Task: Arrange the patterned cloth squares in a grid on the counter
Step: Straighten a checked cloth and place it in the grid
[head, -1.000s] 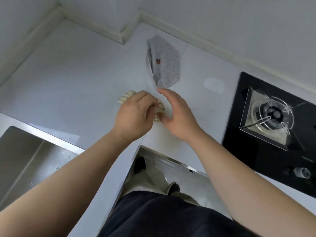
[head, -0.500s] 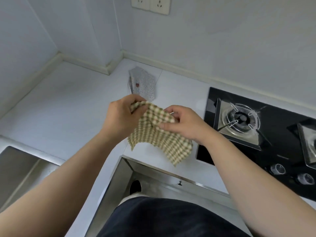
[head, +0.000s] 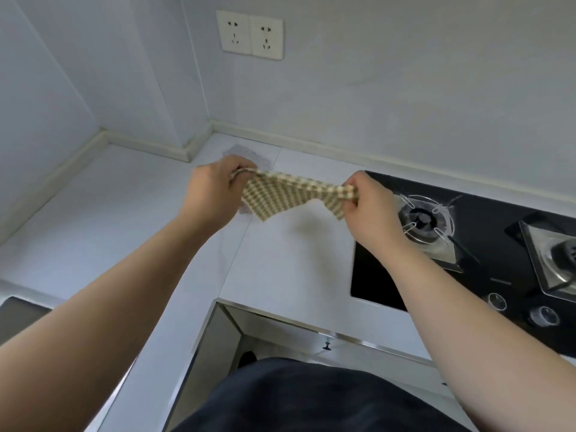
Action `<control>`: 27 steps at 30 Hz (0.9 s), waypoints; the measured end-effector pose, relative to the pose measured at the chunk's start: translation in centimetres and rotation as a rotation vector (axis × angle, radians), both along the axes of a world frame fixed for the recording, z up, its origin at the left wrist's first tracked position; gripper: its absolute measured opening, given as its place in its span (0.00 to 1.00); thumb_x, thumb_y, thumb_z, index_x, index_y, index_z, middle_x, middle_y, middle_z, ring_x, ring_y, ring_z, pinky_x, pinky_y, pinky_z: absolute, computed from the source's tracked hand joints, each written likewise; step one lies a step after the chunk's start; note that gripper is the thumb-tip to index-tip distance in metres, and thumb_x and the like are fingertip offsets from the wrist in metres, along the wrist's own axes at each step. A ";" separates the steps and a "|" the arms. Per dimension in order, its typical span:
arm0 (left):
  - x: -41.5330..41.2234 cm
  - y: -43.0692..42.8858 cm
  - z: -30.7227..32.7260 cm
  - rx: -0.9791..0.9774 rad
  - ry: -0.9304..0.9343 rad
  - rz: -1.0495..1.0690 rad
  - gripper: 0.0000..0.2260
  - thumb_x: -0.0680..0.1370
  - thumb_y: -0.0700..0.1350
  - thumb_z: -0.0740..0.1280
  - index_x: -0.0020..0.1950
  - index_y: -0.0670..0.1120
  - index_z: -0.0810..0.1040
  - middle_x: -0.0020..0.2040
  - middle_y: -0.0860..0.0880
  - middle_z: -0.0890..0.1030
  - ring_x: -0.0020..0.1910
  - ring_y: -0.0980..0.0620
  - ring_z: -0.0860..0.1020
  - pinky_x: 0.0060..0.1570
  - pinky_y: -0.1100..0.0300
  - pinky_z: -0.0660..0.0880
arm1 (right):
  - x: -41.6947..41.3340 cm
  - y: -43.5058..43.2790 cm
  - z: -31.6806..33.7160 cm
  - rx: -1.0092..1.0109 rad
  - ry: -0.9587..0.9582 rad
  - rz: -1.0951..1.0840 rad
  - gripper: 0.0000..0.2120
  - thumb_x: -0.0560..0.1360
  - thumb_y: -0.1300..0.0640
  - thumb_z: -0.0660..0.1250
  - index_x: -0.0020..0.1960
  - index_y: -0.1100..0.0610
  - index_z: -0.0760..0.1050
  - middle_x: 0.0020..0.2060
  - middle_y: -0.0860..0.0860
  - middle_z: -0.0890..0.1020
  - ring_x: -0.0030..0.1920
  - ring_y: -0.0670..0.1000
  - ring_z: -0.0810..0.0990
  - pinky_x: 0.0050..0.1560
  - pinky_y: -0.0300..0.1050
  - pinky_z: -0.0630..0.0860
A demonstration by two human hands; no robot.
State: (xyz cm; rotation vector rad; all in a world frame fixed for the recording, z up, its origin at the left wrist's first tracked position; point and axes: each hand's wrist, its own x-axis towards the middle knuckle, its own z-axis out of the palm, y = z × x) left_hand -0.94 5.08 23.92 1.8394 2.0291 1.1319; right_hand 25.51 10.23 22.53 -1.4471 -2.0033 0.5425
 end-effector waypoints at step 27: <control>1.6 -3.9 -14.9 -0.605 0.067 -0.133 0.10 0.83 0.48 0.65 0.59 0.45 0.81 0.39 0.47 0.80 0.36 0.47 0.75 0.41 0.53 0.77 | 2.1 -5.5 -14.2 -0.475 -0.284 0.082 0.13 0.83 0.50 0.62 0.63 0.53 0.77 0.37 0.47 0.80 0.40 0.53 0.79 0.42 0.49 0.78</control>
